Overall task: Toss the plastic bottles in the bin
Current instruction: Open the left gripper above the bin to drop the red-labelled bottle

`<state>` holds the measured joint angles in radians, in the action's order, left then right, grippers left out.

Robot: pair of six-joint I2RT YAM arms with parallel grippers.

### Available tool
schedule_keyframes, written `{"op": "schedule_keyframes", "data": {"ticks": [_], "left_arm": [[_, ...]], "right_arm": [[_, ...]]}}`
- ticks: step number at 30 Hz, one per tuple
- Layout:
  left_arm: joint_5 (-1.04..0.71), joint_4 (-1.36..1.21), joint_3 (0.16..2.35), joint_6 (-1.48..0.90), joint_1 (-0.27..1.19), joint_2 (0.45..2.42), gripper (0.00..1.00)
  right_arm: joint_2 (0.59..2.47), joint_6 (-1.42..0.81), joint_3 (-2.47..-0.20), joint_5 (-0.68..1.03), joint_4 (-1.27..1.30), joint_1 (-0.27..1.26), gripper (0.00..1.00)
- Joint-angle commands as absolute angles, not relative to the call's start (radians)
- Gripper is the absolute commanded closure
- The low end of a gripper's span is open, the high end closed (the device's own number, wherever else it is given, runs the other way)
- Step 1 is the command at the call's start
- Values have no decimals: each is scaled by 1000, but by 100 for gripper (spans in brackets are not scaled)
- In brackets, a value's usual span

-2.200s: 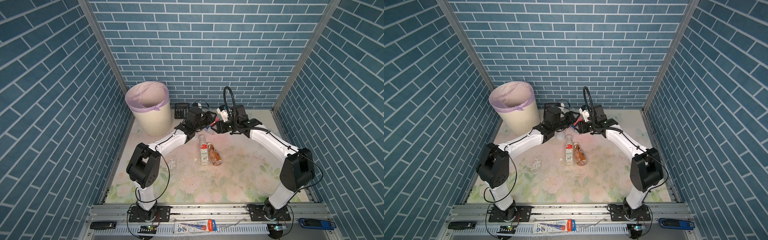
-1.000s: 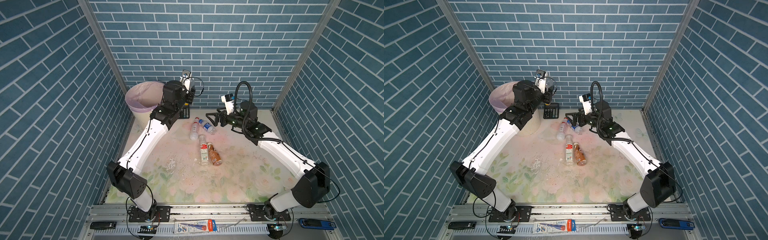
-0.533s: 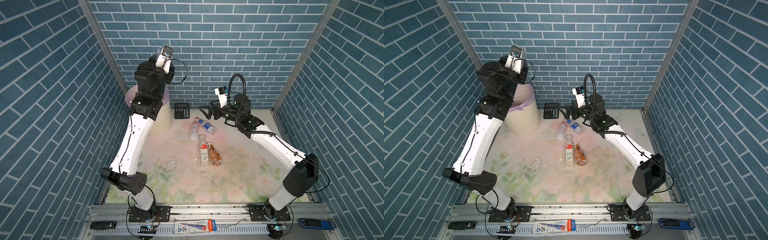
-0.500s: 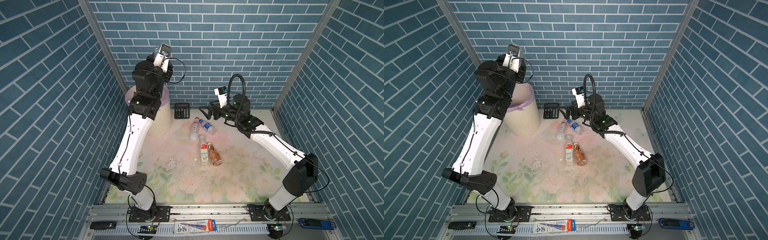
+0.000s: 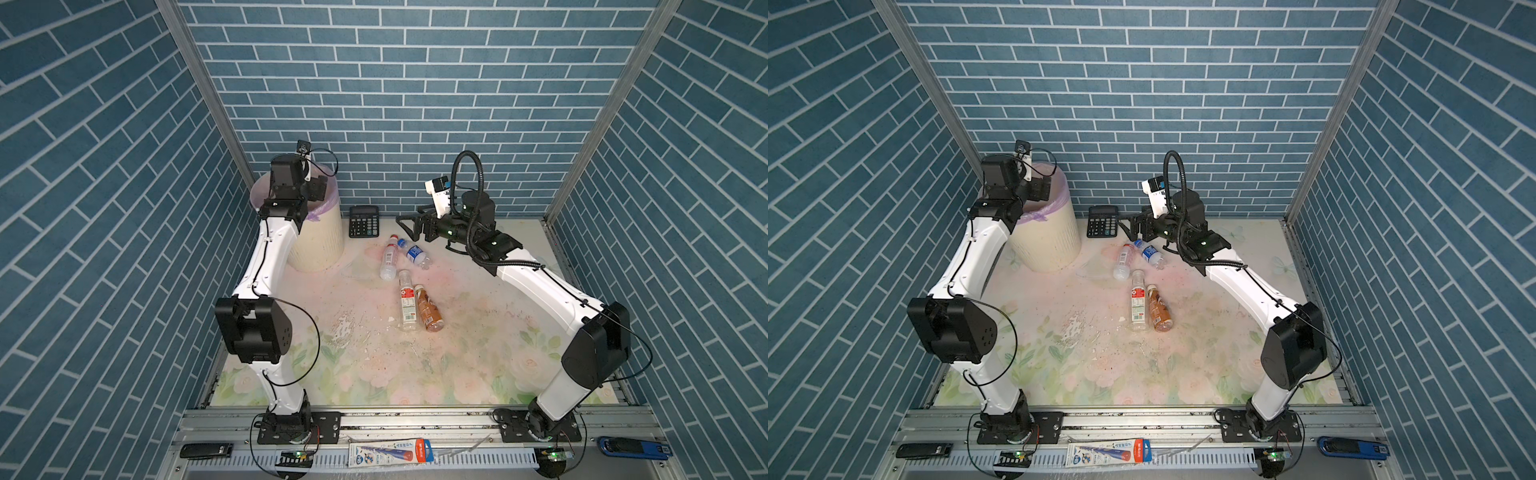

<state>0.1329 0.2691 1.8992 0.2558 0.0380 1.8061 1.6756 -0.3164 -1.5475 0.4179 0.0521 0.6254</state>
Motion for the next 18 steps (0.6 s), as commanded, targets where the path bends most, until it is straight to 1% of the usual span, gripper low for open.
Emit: {"op": "schedule_keyframes", "data": {"ticks": [1,5,10,18], "left_arm": [[66,217,1941,172,55,1680,1],[-5,206,1914,63,85,1649,1],[27,227,1902,47,202,1635,1],[23,265,1833,-70,355,1605,1]], "right_arm": [[1660,-332,-1563,430,59,632,2],[1651,-349,-1538,419,65,633,2],[1633,-349,-1521,377,25,632,1],[1565,-316,-1464,292,-48,630,1]]}}
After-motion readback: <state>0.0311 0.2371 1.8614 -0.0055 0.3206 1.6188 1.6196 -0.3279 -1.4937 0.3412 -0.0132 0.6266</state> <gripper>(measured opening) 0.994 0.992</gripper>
